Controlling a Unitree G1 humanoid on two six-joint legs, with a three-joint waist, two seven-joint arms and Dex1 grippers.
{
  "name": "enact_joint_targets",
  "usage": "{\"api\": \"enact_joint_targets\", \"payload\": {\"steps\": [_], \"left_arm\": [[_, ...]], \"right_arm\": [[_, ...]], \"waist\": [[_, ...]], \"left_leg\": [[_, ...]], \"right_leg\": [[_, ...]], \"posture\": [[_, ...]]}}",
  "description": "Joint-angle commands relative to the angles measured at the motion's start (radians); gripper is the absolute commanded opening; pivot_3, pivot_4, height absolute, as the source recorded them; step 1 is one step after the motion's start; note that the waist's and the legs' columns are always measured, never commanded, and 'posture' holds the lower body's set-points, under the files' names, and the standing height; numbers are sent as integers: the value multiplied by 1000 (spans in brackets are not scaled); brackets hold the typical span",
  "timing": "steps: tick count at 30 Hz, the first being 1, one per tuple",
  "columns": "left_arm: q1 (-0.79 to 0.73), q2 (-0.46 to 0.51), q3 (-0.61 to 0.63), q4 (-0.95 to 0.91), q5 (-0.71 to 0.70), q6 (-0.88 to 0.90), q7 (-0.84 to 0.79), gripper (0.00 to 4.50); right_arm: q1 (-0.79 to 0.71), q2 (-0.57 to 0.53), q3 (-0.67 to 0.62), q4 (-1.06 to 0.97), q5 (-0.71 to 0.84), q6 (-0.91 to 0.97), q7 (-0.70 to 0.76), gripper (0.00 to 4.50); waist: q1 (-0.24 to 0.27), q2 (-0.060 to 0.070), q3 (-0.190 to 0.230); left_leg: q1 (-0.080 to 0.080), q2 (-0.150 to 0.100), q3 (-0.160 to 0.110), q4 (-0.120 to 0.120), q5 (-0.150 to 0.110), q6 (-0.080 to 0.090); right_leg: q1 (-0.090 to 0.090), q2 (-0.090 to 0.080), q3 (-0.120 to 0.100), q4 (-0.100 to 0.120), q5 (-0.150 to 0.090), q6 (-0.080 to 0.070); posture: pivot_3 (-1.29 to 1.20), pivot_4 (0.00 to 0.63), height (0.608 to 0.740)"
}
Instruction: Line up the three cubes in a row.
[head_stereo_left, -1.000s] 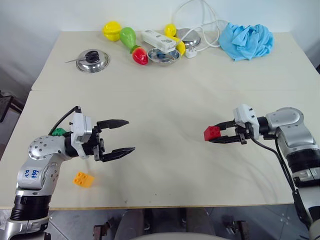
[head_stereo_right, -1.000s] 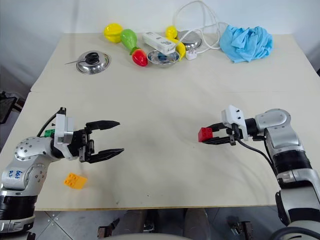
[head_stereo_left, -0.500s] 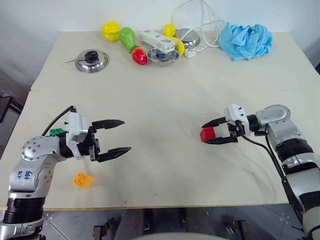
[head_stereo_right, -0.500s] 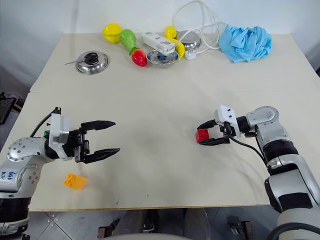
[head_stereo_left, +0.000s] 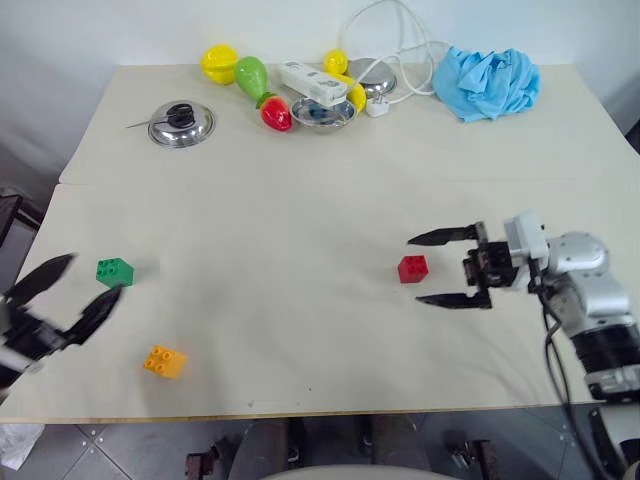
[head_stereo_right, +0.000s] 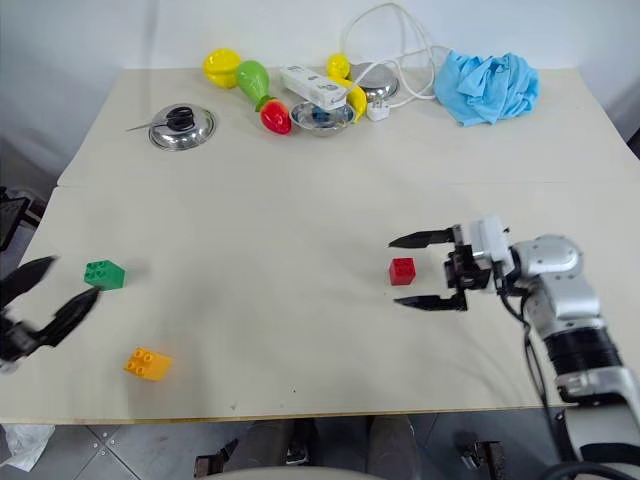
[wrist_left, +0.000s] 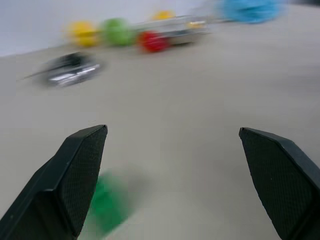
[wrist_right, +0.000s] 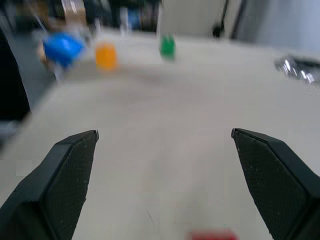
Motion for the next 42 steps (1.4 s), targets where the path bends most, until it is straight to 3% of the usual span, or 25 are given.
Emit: {"api": "enact_joint_targets", "payload": {"steps": [1,8,13,17,25,34,38,42], "left_arm": [[71,-46,103,66,6,-80,49,4500],[96,-58,131,168,-29,-105,67,4500],[88,-127,41,19,14,-127,159,4500],[64,-199,-63,-167,17,-37,324,4500],[-137,-205,-240,-260,112,202,664,4500],[-233,-169,-333,-216,181,328,744,4500],[-241,-167,-327,-201,189,336,752,3619],[-245,-152,-327,-183,193,335,737,2414]], "right_arm": [[68,46,-58,-145,27,45,-55,4469],[177,126,-108,-255,-4,79,-127,4469],[189,121,-150,-260,-17,83,-121,4469],[193,107,-186,-266,-16,102,-115,4469],[189,117,-197,-273,-34,122,-109,4469],[219,125,-195,-320,-42,125,-100,4469],[234,123,-210,-319,-48,118,-109,4500],[241,123,-217,-321,-55,114,-121,4500]], "waist": [[2,-1,-1],[31,-10,-6],[24,-12,-7],[25,-13,-8],[27,-13,-8],[26,-13,-8],[27,-13,-8],[28,-13,-8]], "left_leg": [[0,0,0,0,0,0],[1,-1,0,0,-6,-3],[1,-1,0,0,-8,-3],[1,-1,0,0,-6,2],[1,0,0,0,-6,2],[2,-1,0,0,-6,2],[2,-1,0,1,-6,2],[2,0,0,1,-6,2]], "right_leg": [[0,0,0,0,0,0],[-2,-4,2,-1,2,-3],[-1,-3,2,-1,2,-4],[0,-3,2,-1,2,-4],[1,-1,1,-1,2,-4],[2,0,0,-2,2,-4],[3,0,0,-2,2,-4],[3,0,0,-3,2,-3]], "posture": [[0,150,740],[0,150,740],[0,150,740],[0,150,740],[0,150,740],[0,150,740],[0,150,740],[0,150,740]]}}
